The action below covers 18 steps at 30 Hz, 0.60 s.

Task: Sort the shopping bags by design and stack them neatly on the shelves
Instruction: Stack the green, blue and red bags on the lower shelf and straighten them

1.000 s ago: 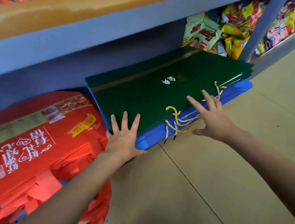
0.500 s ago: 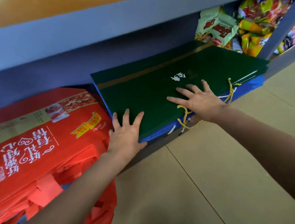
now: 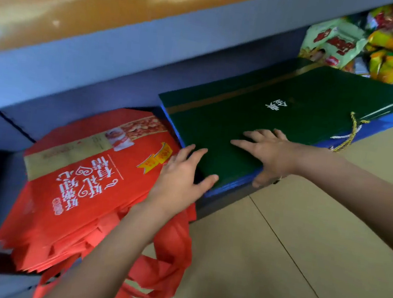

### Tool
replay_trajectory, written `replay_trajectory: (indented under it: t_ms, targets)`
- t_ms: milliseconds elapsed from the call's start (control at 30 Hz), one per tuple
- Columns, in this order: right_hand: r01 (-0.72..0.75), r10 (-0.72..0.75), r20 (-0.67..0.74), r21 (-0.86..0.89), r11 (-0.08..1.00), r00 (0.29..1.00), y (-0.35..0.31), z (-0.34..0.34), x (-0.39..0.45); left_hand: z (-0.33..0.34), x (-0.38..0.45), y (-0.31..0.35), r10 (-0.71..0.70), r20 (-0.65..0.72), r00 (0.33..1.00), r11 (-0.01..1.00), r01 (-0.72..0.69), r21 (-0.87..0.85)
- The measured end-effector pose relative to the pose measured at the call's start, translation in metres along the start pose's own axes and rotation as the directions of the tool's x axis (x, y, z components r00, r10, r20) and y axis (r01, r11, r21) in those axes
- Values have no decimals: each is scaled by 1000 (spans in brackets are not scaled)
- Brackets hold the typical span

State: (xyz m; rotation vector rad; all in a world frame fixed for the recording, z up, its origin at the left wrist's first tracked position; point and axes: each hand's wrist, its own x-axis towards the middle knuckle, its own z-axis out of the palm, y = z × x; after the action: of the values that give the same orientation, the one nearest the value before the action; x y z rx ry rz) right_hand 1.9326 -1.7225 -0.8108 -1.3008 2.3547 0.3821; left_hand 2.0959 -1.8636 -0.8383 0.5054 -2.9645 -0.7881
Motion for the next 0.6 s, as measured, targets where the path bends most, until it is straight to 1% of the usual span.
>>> replay_trajectory:
  t_ms: [33,67,100,167,233,333,400,467,533,600]
  targets:
    - [77,-76,-41,30,997,996,-15,-3,1,-8,-8,-12,-5,-59,998,1000,4,-8]
    - [151,-145,-80,74,986,986,-29,-6,4,-15,-16,-25,-25,-88,996,1000,26,15]
    - [220,-206,-108,133,966,973,-45,-9,7,-20,-25,-38,-61,-82,995,995,67,72]
    - [325,-303,-124,230,917,945,-77,-13,14,-26,-44,-64,-176,26,984,954,164,249]
    - [365,-351,-101,255,895,931,-106,-15,24,-31,-61,-84,-259,163,952,920,191,342]
    - [335,-346,-3,252,908,938,-133,-17,41,-40,-73,-107,-270,265,926,920,167,355]
    - [283,-309,65,257,924,949,-140,-19,50,-48,-75,-115,-262,295,919,926,154,344]
    - [234,-272,99,287,929,957,-143,-20,54,-53,-81,-120,-239,301,923,929,127,348]
    - [206,-252,96,344,916,963,-146,-20,52,-57,-89,-126,-202,275,940,932,99,349]
    - [198,-228,22,418,887,973,-148,-20,46,-63,-98,-134,-179,245,953,946,98,311]
